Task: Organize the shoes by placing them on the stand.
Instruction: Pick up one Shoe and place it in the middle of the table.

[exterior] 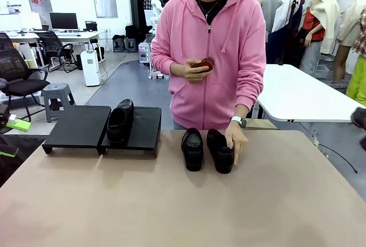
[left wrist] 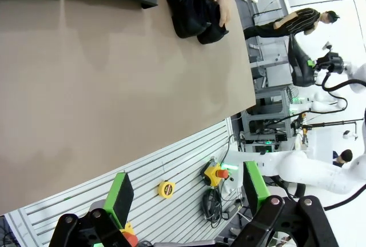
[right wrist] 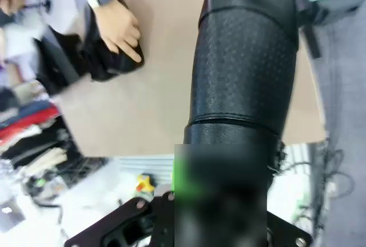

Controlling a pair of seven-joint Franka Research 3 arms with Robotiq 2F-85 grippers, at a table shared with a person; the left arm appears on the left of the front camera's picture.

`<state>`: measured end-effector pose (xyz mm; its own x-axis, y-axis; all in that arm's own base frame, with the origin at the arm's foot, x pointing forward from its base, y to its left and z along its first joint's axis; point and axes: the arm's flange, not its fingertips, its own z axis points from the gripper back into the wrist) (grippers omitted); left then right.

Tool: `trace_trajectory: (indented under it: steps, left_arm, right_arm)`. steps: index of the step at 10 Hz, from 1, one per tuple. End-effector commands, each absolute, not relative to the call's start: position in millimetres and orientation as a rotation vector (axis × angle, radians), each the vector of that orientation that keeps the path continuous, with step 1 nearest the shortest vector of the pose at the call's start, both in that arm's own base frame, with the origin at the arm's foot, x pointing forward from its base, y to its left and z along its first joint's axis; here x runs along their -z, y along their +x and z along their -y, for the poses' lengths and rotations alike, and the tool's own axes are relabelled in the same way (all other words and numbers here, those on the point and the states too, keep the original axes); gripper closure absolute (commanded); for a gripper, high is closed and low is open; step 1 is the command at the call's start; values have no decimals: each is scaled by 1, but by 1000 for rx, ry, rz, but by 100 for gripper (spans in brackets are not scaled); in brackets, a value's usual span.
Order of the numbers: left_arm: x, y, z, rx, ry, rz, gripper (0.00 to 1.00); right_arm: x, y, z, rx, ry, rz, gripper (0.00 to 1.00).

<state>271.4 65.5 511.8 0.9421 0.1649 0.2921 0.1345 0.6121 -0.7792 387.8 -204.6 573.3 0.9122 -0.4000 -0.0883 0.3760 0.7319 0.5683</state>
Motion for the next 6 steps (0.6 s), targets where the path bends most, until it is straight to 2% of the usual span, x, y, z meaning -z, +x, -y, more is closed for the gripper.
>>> trace_trajectory:
  steps: [1,3,4,6]
  left_arm:
    - [-512,272,-65,-9,-938,365,0]
    - [-512,272,-65,-9,-938,365,0]
    - [-512,272,-65,-9,-938,365,0]
    - [-512,272,-65,-9,-938,365,0]
  right_arm:
    - [-570,387,190,449,693,85,100]
    - [-572,390,152,342,713,81,100]
    - [-576,389,108,306,675,105,100]
    - [-580,385,4,60,738,64,100]
